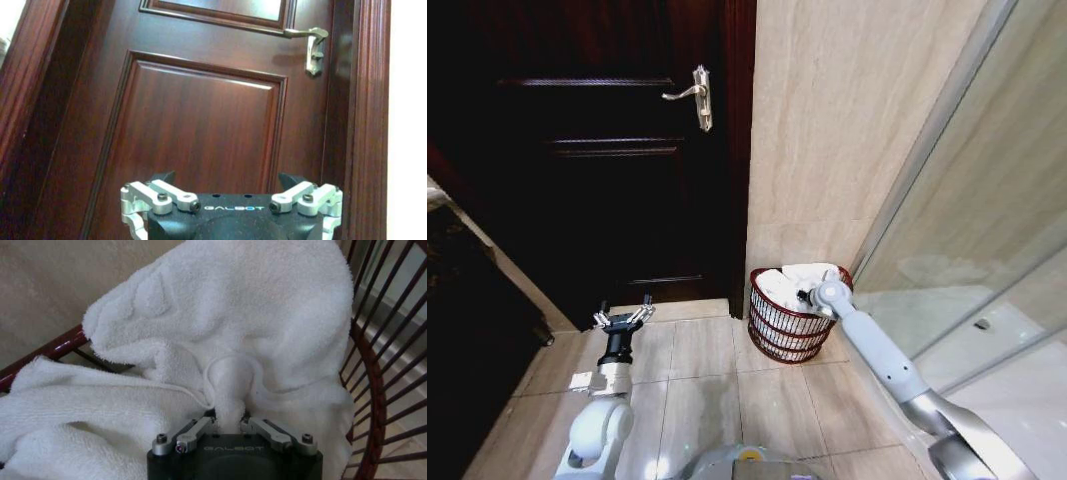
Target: Discard the used towel into the hamper.
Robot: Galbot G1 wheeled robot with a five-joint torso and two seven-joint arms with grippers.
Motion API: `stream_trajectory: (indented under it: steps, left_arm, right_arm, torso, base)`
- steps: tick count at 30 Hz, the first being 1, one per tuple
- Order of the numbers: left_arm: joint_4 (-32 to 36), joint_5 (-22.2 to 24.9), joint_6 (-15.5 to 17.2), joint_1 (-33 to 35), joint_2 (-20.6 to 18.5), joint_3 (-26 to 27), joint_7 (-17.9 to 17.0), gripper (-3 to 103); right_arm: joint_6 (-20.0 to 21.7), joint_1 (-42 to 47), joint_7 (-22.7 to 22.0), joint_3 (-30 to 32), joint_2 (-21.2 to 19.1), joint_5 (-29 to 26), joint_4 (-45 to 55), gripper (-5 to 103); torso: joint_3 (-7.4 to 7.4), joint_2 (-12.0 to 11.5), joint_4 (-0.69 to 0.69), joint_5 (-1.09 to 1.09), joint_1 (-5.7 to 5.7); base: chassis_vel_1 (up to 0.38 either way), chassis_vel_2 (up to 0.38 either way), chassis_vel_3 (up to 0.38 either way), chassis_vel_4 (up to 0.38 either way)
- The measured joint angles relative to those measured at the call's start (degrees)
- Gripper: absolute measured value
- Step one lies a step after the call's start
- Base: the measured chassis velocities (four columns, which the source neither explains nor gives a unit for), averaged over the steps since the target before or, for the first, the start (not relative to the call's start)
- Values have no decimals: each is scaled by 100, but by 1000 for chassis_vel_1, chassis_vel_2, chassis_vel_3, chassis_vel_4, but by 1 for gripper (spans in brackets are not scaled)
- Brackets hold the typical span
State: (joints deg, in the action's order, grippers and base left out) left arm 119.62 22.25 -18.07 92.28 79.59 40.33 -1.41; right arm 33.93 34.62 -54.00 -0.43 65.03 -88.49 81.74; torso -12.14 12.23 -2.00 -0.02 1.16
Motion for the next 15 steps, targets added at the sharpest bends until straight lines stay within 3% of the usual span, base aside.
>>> stream_trajectory:
  steps: [6, 8, 9, 15]
  left_arm:
    - [2, 7, -6, 4, 4, 55, 4, 100]
    - [11, 9, -10, 20, 9, 82, 18, 100]
    - [16, 12, -19, 39, 10, 98, 31, 100]
    - [24, 24, -42, 75, 16, 125, 75, 100]
  right_arm:
    - [16, -33, 65, 48, 54, -53, -56, 10]
    - [14, -10, 162, 52, 49, -49, -35, 15]
    - [14, 18, 251, 52, 37, -36, -15, 25]
    - [24, 12, 307, 52, 113, 116, -177, 41]
  torso:
    - [0, 0, 0, 0, 0]
    - [-1, 0, 0, 0, 0]
    - [-1, 0, 0, 0, 0]
    - [-1, 0, -1, 1, 0]
  base:
    - [0, 0, 0, 0]
    - [0, 0, 0, 0]
    - [0, 0, 0, 0]
    - [0, 0, 0, 0]
